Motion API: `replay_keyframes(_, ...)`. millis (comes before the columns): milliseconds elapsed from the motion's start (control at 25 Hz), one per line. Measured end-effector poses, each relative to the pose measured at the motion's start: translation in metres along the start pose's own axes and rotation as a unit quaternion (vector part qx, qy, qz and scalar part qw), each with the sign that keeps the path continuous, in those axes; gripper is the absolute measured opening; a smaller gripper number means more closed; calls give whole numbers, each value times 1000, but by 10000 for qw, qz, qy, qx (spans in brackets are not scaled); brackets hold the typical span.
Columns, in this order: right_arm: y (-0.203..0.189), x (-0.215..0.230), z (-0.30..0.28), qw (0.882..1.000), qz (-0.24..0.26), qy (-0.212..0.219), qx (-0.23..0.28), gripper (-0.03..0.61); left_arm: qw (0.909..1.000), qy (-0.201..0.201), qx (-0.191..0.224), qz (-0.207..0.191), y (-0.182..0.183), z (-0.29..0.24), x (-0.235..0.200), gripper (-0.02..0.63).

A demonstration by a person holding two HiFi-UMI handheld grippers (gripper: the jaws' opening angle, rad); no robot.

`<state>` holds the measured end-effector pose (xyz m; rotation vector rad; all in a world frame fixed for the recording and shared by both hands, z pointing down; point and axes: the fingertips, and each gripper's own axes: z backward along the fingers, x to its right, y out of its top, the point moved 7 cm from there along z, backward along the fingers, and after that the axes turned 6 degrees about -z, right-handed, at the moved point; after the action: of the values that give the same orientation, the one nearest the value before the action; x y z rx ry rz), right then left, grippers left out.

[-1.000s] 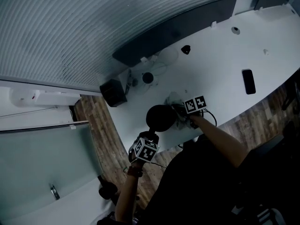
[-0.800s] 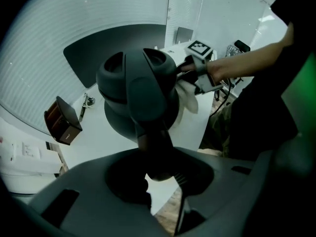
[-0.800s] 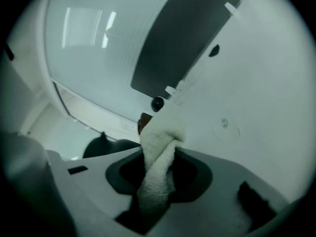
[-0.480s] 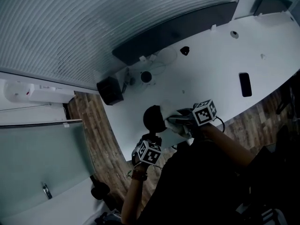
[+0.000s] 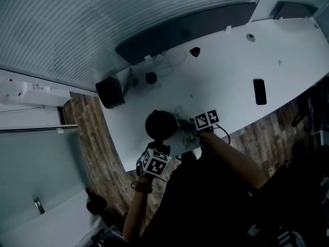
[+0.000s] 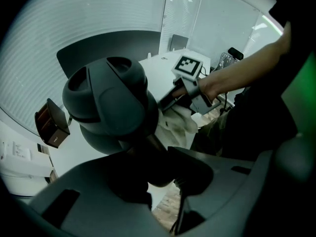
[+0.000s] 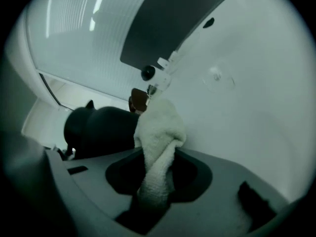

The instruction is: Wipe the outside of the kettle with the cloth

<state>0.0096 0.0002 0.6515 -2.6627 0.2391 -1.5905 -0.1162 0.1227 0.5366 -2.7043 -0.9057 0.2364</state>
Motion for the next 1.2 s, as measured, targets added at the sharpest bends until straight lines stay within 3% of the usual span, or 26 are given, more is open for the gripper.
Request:
replay_keyframes(120,-19,17,-12,9993,-63,-340,-141,114,10000,44,25,-10,0,1,-2,121)
replay_keyframes(200,-23,14,-1,9996,-168,-220,47,114,9999,48,91,18,0,0,0,121)
replay_keyframes(440,-30,-67,58,9940,167,984,442,114,9998,42,211,-2,-3,1,-2,121)
replay_keyframes(600,-37,-121,41,9862,468,1564,271,114,9997,78,236,-43,-9,1,-4,121)
replay_keyframes(760,-40,-124,21,9900,377,1361,-17,114,9995,16,324,-7,-8,2,-1,120)
replay_keyframes(960,-37,-119,27,9899,29,1414,27,114,9991,57,413,-51,-4,1,1,120)
replay_keyframes(1200,-47,-90,25,9936,-321,1076,-97,114,9991,68,416,-63,-1,0,4,120)
